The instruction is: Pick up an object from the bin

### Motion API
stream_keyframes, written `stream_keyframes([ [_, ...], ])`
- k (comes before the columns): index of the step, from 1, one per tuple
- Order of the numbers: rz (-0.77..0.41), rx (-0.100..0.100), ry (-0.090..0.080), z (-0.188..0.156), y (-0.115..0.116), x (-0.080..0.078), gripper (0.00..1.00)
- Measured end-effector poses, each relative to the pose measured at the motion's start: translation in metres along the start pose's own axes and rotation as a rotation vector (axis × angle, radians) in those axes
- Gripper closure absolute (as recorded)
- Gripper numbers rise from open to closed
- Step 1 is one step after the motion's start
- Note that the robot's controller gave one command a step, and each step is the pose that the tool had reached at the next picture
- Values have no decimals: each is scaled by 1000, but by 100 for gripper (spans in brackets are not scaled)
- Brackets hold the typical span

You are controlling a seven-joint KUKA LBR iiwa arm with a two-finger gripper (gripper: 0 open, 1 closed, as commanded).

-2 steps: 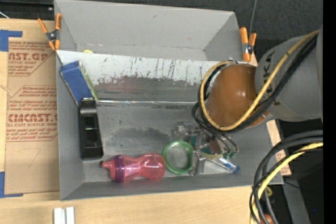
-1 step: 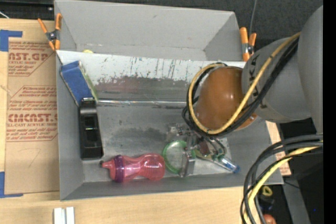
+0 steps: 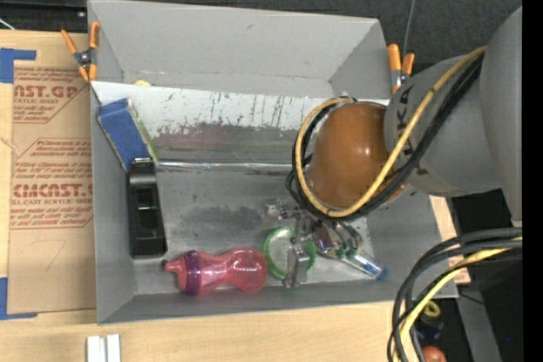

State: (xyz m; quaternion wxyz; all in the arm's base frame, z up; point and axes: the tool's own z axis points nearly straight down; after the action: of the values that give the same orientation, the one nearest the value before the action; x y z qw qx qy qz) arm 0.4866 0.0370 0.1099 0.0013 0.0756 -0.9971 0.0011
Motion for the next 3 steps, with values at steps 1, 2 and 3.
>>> stream_keyframes([
  [1, 16, -1, -5, -20, 50, -9, 0],
  [2, 6, 2, -17, 39, 103, -21, 0],
  [3, 26, 3, -5, 33, 140, -24, 100],
])
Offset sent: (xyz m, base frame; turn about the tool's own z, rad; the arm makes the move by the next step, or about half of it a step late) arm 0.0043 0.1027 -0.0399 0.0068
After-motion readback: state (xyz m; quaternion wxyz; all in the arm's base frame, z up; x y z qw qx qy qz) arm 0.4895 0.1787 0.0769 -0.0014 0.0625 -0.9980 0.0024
